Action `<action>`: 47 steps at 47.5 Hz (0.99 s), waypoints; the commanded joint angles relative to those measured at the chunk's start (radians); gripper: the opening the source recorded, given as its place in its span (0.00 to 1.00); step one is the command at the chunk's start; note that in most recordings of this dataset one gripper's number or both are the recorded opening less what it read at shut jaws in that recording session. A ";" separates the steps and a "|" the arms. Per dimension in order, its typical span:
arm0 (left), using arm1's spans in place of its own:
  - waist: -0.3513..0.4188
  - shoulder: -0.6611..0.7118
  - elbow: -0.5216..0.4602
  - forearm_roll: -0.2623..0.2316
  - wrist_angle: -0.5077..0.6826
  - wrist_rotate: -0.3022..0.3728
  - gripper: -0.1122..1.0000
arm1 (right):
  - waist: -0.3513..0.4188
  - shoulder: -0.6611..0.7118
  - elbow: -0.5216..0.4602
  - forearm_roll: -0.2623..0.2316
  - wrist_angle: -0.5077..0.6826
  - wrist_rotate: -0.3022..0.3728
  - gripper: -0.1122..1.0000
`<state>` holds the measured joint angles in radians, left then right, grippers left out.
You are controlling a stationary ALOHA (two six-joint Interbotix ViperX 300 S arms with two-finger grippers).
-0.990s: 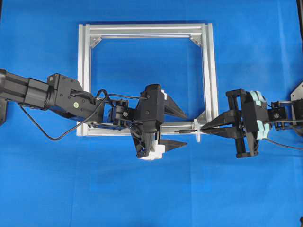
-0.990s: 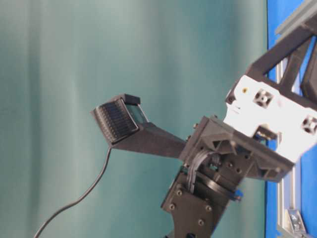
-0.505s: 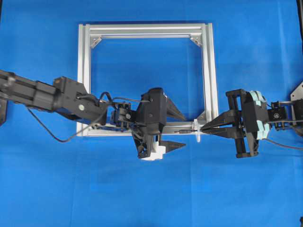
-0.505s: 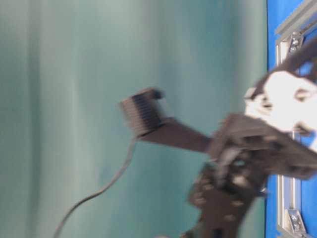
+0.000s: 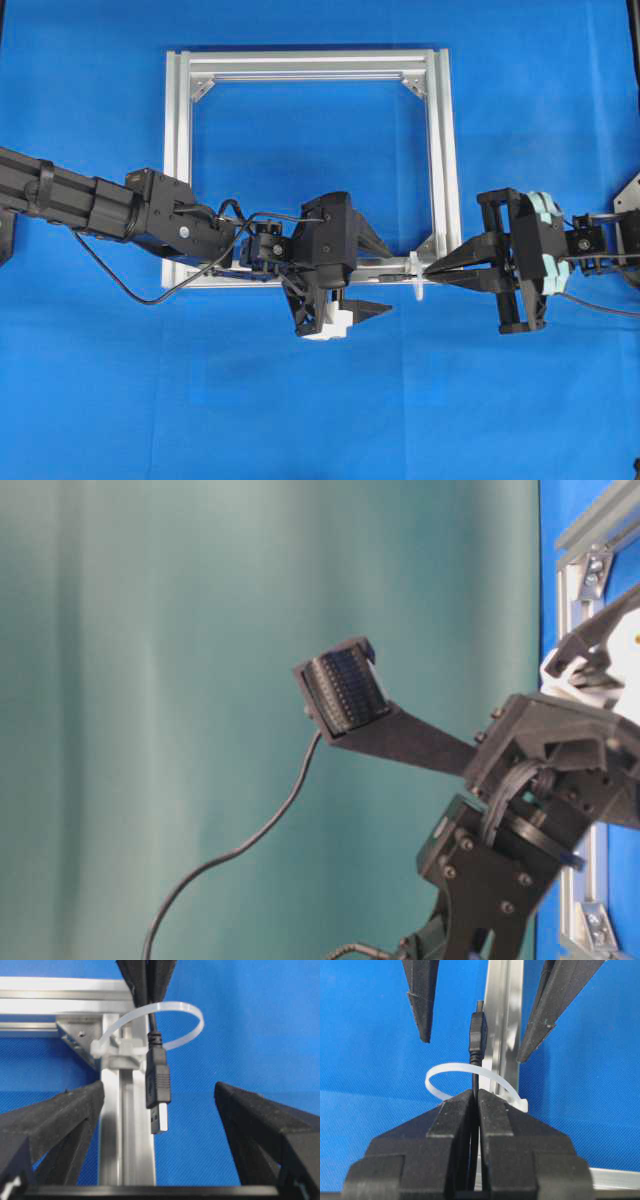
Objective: Insert the wire through the string loop located on the right side.
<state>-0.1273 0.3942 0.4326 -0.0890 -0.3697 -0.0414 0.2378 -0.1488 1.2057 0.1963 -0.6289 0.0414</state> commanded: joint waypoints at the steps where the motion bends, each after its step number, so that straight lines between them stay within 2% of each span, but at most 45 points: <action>1: 0.002 -0.018 -0.020 0.002 -0.008 -0.002 0.88 | -0.003 -0.006 -0.008 0.002 -0.008 0.000 0.07; 30: 0.000 -0.020 -0.020 0.002 -0.008 -0.002 0.88 | -0.003 -0.008 -0.009 0.002 -0.006 0.000 0.07; 36: -0.002 -0.020 -0.020 0.002 -0.006 0.000 0.85 | -0.003 -0.006 -0.008 0.002 -0.006 0.000 0.07; 40: -0.002 -0.020 -0.021 0.002 -0.009 -0.002 0.75 | -0.003 -0.008 -0.009 0.002 -0.006 0.000 0.07; 47: -0.003 -0.020 -0.023 0.002 -0.023 0.002 0.36 | -0.003 -0.006 -0.008 0.002 -0.006 0.000 0.07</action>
<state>-0.1273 0.3942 0.4310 -0.0890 -0.3774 -0.0414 0.2362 -0.1488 1.2057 0.1963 -0.6274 0.0414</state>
